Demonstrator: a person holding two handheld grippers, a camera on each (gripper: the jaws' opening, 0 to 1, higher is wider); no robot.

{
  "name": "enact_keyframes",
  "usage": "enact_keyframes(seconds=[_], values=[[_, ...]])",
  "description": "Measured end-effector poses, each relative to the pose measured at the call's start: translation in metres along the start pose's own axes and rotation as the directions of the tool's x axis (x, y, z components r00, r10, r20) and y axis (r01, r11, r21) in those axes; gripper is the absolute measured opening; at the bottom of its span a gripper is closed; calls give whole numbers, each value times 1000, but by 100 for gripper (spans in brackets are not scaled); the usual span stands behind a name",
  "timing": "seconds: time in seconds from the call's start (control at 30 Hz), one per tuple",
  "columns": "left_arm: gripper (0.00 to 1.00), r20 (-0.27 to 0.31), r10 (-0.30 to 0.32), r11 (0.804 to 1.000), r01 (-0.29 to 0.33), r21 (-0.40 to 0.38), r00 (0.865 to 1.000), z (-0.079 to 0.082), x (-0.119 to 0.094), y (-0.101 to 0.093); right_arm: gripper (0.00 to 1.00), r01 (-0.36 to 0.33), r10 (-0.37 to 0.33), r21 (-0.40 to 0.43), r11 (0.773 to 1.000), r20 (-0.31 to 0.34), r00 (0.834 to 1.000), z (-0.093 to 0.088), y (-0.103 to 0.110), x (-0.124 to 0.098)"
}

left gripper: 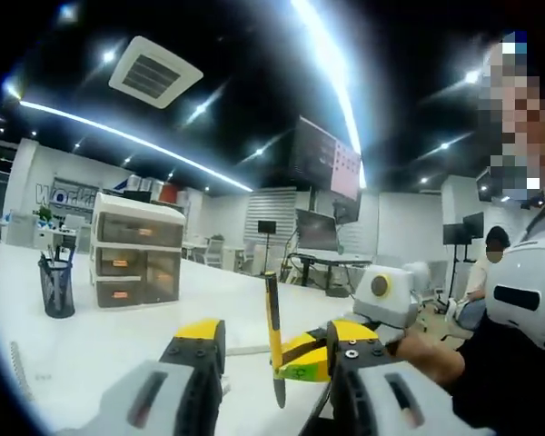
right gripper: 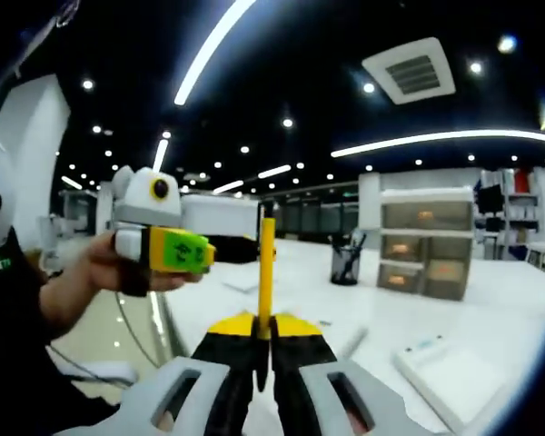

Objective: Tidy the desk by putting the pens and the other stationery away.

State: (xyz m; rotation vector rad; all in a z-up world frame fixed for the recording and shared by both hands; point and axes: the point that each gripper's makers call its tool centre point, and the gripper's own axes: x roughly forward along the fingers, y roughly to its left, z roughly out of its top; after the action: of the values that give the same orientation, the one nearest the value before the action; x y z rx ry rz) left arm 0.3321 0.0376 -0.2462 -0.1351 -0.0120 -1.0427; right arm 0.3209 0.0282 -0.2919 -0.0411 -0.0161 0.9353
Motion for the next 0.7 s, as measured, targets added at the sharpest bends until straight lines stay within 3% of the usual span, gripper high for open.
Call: enact_keyframes(seconds=[0.7], values=[[14, -40, 2, 1000, -3, -9, 999, -21, -4, 6, 4, -33, 33, 15, 999, -7, 999, -7, 13, 8]])
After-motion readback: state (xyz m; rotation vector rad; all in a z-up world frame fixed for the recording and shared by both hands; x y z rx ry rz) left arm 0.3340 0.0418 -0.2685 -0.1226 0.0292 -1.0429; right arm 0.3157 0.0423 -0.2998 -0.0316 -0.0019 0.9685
